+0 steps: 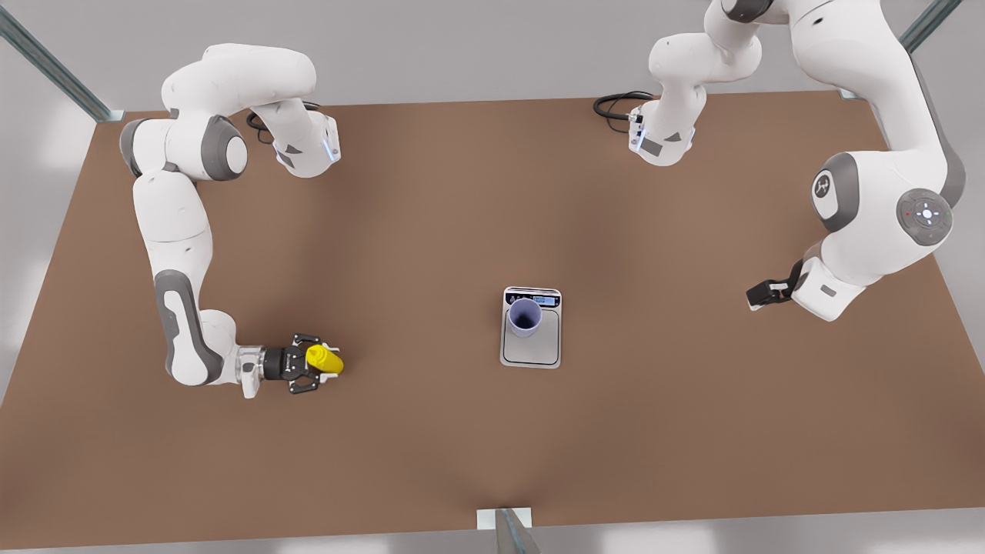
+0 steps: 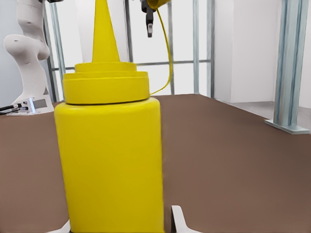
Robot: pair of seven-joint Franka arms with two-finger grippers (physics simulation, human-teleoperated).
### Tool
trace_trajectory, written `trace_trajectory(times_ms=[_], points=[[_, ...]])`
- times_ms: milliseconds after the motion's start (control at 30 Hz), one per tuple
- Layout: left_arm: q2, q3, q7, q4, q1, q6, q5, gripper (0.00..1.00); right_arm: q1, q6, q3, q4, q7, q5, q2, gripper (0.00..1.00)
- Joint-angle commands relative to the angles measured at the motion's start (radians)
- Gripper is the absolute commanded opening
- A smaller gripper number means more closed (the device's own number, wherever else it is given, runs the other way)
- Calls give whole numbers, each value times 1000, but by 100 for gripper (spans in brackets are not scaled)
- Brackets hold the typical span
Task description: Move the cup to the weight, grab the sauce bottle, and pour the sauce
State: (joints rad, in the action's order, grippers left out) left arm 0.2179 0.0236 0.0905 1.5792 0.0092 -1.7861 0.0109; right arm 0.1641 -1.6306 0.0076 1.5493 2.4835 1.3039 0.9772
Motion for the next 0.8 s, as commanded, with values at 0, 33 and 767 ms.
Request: trace_trajectory(times_ms=[0,33,767], points=[[0,-1,0,-1,0,1,0,100,0,0,0,0,0,0,0,74],[0,1,0,-1,-2,-1,0,100,0,0,0,0,0,0,0,82],[9,-5,-9,-21,2,-9,1,100,169,89,-3,35,-8,-166,-22,100]])
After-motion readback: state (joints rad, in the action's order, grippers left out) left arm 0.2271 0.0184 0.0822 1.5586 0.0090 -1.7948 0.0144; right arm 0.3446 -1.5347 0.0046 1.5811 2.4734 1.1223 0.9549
